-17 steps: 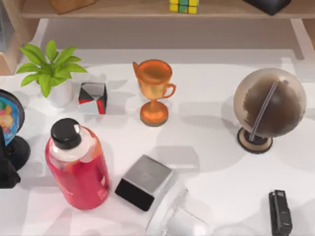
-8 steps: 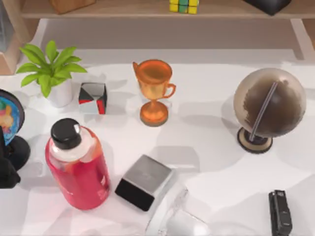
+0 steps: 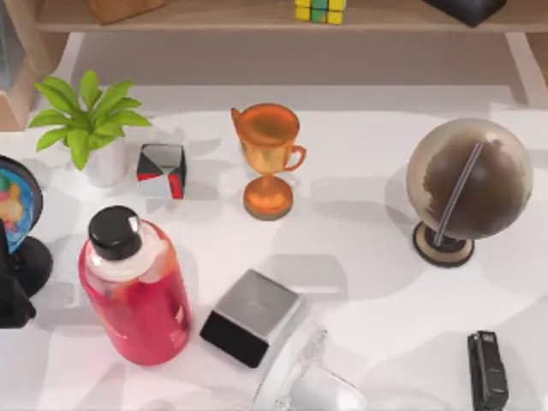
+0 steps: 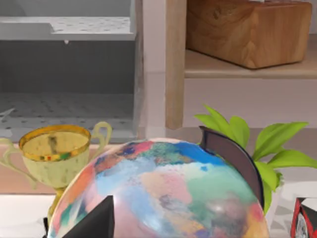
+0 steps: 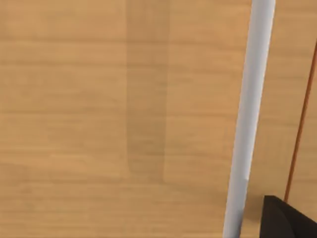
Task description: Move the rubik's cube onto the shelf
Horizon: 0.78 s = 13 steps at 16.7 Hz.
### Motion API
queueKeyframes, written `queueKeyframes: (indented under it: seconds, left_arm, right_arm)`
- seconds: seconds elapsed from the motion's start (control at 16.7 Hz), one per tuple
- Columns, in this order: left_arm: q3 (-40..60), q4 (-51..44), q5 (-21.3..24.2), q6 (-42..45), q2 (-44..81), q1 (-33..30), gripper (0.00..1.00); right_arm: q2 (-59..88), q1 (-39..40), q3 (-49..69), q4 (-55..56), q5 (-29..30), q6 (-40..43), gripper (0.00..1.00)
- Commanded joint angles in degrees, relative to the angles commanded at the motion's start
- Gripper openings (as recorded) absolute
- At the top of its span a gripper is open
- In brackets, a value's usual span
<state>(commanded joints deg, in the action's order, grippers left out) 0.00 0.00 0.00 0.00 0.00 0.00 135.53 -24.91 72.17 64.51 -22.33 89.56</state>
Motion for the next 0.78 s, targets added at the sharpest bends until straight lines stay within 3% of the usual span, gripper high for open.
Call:
queueKeyframes:
  seconds: [0.66, 0.78]
  left_arm:
    - [0.0, 0.0, 0.0, 0.0, 0.0, 0.0, 1.0]
    - [0.0, 0.0, 0.0, 0.0, 0.0, 0.0, 1.0]
  right_arm:
    - [0.0, 0.0, 0.0, 0.0, 0.0, 0.0, 0.98]
    - [0.0, 0.0, 0.0, 0.0, 0.0, 0.0, 1.0]
